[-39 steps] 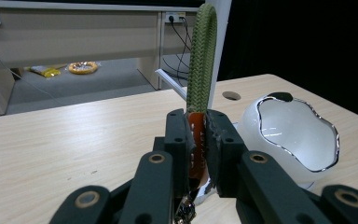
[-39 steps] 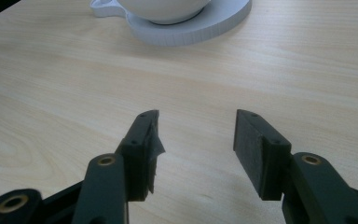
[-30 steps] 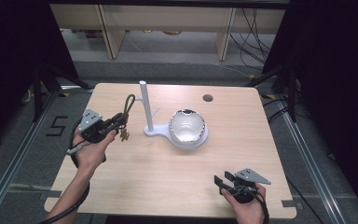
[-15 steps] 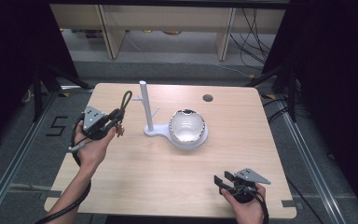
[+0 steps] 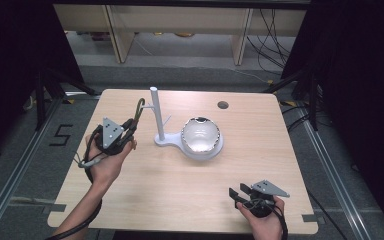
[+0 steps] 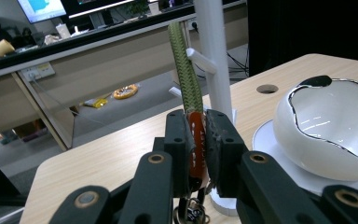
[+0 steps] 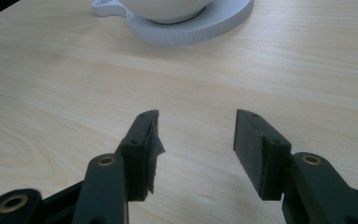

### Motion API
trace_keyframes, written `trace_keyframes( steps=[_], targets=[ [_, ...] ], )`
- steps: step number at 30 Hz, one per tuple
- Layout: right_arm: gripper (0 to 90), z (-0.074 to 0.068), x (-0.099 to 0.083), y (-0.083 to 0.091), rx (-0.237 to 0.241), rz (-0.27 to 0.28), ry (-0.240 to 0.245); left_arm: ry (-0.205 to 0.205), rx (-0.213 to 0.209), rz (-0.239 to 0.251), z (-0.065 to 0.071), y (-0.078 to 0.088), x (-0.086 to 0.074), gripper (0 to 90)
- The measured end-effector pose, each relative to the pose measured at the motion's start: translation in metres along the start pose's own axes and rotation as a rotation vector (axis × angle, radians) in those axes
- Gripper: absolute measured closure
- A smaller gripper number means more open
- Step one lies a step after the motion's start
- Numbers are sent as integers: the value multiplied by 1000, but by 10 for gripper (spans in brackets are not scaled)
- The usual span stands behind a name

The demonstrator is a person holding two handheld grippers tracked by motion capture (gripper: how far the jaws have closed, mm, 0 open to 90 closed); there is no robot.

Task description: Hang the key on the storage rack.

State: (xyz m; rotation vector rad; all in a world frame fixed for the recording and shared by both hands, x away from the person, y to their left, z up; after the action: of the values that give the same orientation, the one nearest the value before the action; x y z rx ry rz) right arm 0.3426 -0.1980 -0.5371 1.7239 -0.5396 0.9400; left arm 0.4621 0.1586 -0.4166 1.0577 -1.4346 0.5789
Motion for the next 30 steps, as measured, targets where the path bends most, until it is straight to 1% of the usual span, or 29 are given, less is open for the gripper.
trace_keyframes(
  steps=[2,3,4,7,8,9,11,14,17,18,21,22,23,25,26,27,28,29,30],
  targets=[
    [509,0,0,0,0,0,0,-8,-4,-5,2,-1,0,792],
    [509,0,0,0,0,-3,-4,-21,0,-3,3,-1,1,792],
    [509,0,0,2,-6,-10,-5,-44,1,-8,5,-1,2,792],
    [509,1,0,1,-12,-7,4,-52,0,-8,7,-2,3,792],
    [509,1,0,0,-4,4,-3,-73,6,-14,8,-1,4,792],
    [509,1,0,0,-4,4,-3,-73,6,-14,8,-1,4,792],
    [509,1,0,1,-12,-8,-4,-92,2,-14,11,0,6,792],
    [509,1,0,1,-13,-8,2,-102,-1,-13,13,1,7,792],
    [509,1,0,1,-12,-9,3,-99,-7,-14,14,0,7,792],
    [509,1,0,1,-13,-9,3,-95,-10,-23,14,-1,5,792],
    [509,2,0,1,-13,-9,-1,-92,-15,-21,15,-2,4,792],
    [509,3,-1,1,-22,-12,3,-96,-22,-28,15,-2,3,792],
    [509,2,-1,1,-19,-11,1,-87,-30,-24,17,-3,3,792],
    [509,2,-1,1,-19,-10,3,-87,-30,-26,17,-4,3,791],
    [509,1,-1,1,-10,-10,1,-87,-42,-36,18,-6,1,792],
    [509,1,-1,1,-11,-10,0,-87,-42,-36,18,-6,1,792],
    [509,2,-1,1,-16,-12,-1,-81,-53,-42,20,-9,-2,792],
    [509,3,-1,1,-22,-13,2,-78,-55,-44,21,-11,-3,791],
    [509,2,-1,1,-16,-8,1,-71,-57,-45,21,-12,-5,791]
  ],
)
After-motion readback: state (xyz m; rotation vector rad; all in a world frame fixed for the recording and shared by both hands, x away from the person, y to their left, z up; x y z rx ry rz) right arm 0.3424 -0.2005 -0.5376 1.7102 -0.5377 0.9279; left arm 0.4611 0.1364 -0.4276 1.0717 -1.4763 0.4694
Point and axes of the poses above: each handheld gripper's, and its own axes: y roughly backward along the jaws, x roughly out of its top, z roughly to its right, the point moved 7 cm from there along -y, roughly forward along the jaws, and after that the axes turned 7 degrees about -x, right-handed, at the moved point
